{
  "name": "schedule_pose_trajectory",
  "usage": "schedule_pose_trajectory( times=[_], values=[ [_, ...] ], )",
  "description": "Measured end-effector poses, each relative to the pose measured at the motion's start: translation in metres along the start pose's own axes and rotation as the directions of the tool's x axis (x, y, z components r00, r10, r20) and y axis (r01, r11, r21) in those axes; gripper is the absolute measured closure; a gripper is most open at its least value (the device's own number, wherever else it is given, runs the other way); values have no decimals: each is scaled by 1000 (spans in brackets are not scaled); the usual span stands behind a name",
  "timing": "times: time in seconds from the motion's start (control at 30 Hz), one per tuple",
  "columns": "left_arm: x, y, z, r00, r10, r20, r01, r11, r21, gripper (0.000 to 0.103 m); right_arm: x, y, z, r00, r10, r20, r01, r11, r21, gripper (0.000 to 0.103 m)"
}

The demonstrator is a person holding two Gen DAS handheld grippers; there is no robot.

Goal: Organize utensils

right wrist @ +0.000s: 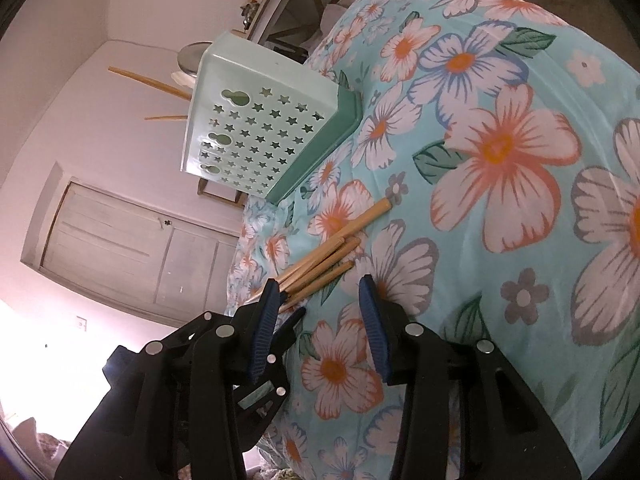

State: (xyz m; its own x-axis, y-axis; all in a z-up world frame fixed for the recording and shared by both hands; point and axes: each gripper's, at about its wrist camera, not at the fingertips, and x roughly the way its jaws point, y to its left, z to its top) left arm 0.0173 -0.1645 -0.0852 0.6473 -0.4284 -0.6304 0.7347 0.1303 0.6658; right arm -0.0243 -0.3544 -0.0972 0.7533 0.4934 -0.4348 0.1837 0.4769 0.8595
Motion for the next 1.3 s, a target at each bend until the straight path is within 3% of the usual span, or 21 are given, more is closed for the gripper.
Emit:
schedule_pose_trajectory(
  times=[0.2, 0.5, 0.63, 0.8, 0.9, 1.07, 1.3],
  values=[
    [-3, -6, 4, 1000, -4, 7, 3, 999, 41, 95, -1, -3, 0, 1000, 7, 2, -7, 1000, 5, 66],
    [-26, -5, 2, 994, -109, 9, 110, 994, -23, 94, -4, -5, -1, 1000, 14, 3, -14, 1000, 8, 66],
    [-34, 3, 1, 984, -177, 20, 178, 976, -124, 91, -5, -7, -1, 1000, 23, 4, -23, 1000, 18, 66],
    [-28, 20, 5, 961, -271, 48, 275, 931, -240, 81, -8, -10, -2, 999, 41, 5, -41, 999, 36, 66],
    [-23, 21, 12, 952, -299, 64, 305, 917, -258, 81, -9, -11, -1, 999, 49, 7, -49, 998, 42, 66],
    [-14, 10, 26, 948, -312, 61, 317, 920, -229, 81, -12, -15, -2, 998, 68, 11, -68, 996, 55, 66],
    [-1, 9, 37, 940, -336, 64, 341, 905, -255, 87, -16, -21, -2, 994, 110, 24, -112, 990, 85, 66]
  ],
)
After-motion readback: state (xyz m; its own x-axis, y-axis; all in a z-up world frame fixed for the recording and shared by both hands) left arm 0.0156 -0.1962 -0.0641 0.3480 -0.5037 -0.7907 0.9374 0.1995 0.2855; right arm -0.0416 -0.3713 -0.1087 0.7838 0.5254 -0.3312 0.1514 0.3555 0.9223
